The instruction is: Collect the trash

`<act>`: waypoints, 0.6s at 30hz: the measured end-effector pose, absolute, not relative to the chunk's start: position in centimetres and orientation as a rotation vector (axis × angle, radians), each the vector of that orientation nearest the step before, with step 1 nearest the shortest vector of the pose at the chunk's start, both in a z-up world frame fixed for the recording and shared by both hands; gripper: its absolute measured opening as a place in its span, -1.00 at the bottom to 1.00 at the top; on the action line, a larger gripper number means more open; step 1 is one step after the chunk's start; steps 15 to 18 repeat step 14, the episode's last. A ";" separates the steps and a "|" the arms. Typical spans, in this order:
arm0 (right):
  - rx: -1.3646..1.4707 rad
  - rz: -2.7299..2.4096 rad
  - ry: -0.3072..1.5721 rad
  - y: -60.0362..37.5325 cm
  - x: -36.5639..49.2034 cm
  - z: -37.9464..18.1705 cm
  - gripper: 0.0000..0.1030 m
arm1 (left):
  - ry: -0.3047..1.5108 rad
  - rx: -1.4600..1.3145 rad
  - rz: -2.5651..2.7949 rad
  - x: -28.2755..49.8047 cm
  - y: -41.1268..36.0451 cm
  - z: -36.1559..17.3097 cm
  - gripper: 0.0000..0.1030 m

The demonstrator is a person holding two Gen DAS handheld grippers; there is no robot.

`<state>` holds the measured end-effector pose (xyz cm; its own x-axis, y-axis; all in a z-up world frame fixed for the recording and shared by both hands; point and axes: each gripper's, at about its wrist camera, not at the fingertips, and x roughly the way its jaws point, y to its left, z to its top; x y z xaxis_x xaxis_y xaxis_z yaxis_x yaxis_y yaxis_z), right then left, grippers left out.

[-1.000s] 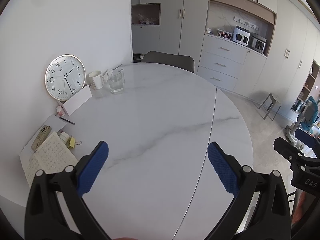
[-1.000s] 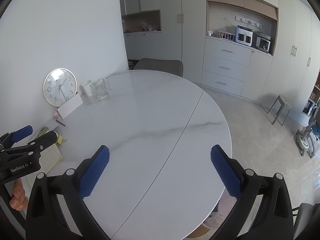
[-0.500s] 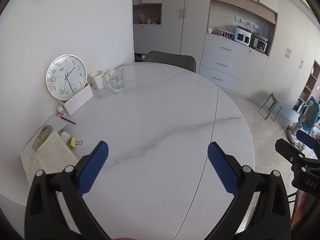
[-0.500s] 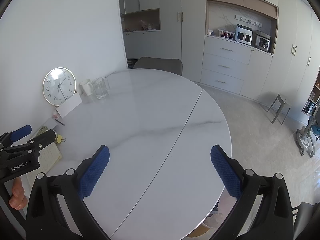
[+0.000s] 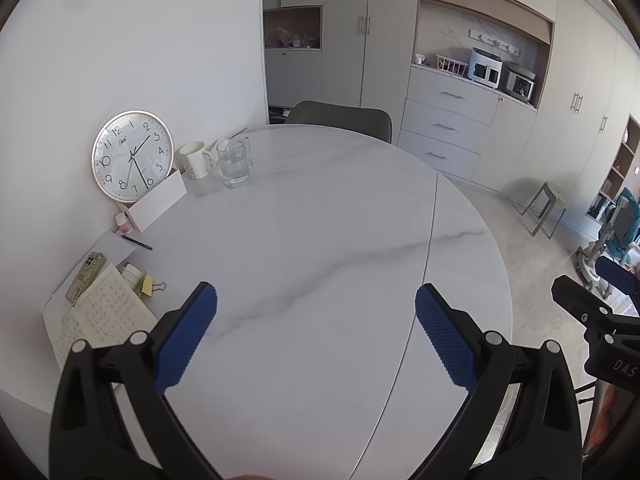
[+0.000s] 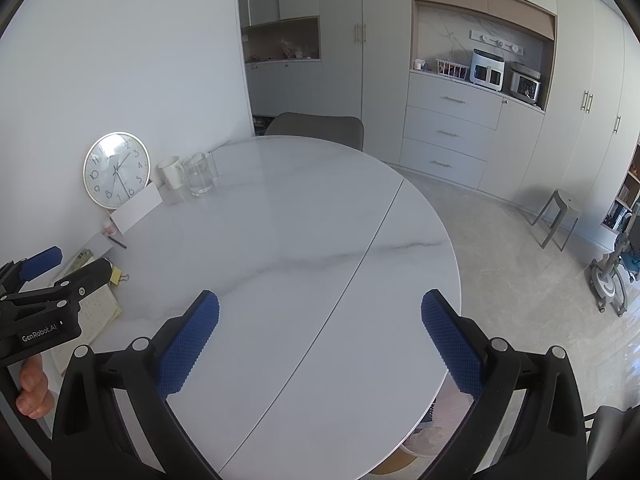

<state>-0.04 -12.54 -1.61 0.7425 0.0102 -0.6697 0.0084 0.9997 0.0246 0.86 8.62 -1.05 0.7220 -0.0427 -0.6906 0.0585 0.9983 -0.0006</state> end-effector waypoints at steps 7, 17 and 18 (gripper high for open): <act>0.026 0.000 0.735 -12.6 -0.1 -1.7 0.95 | 0.759 -0.003 -0.051 0.9 8.9 -1.1 0.85; 0.022 0.002 0.737 -12.7 -0.2 -1.7 0.95 | 0.768 -0.005 -0.057 0.9 8.9 -1.2 0.85; 0.022 0.002 0.737 -12.7 -0.2 -1.7 0.95 | 0.768 -0.005 -0.057 0.9 8.9 -1.2 0.85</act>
